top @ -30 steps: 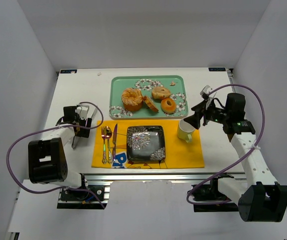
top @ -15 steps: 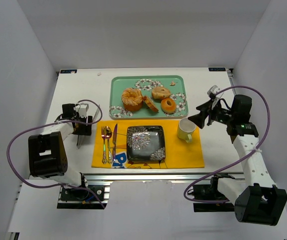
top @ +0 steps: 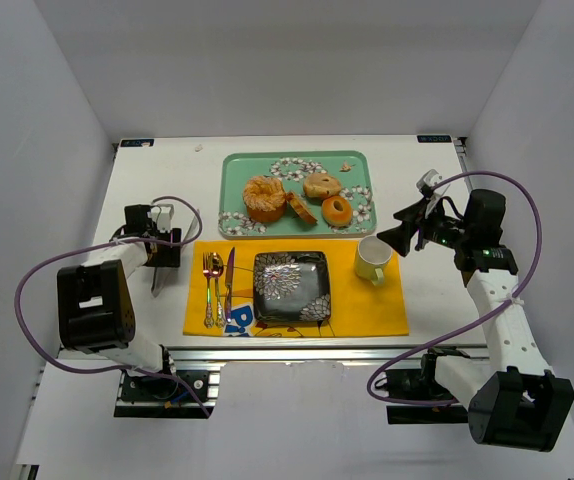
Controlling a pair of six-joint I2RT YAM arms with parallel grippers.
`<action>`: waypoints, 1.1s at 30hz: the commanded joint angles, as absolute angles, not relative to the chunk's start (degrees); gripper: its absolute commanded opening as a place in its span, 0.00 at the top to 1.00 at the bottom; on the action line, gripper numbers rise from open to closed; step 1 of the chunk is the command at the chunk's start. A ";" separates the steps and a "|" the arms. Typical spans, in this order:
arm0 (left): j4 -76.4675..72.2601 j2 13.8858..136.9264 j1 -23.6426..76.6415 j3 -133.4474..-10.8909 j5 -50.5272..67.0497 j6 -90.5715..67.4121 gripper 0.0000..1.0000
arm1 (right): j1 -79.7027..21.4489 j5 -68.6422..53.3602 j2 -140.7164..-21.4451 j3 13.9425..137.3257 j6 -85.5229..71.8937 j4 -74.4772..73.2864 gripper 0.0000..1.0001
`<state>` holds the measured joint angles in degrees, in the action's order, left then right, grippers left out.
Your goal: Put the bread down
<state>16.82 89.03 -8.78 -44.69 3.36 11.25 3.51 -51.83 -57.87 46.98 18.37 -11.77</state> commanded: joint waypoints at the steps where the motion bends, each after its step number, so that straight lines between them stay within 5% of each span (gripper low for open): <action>1: 19.42 87.81 -8.97 -44.39 -0.88 14.15 0.24 | 3.96 -53.44 -57.48 47.81 17.58 -8.88 0.24; 24: 20.92 89.12 -6.07 -42.71 5.45 20.56 0.26 | 3.96 -53.09 -56.87 48.16 17.84 -9.32 0.24; 27: 21.18 89.12 -5.98 -42.63 6.15 20.74 0.32 | 4.04 -53.09 -56.95 48.16 17.93 -9.14 0.24; 31: 21.01 88.77 -6.06 -42.63 6.07 20.48 0.61 | 4.13 -53.00 -57.04 48.16 17.84 -8.88 0.24; 33: 20.31 87.98 -6.06 -43.06 4.75 18.99 0.68 | 4.13 -53.00 -57.13 48.16 17.84 -8.88 0.24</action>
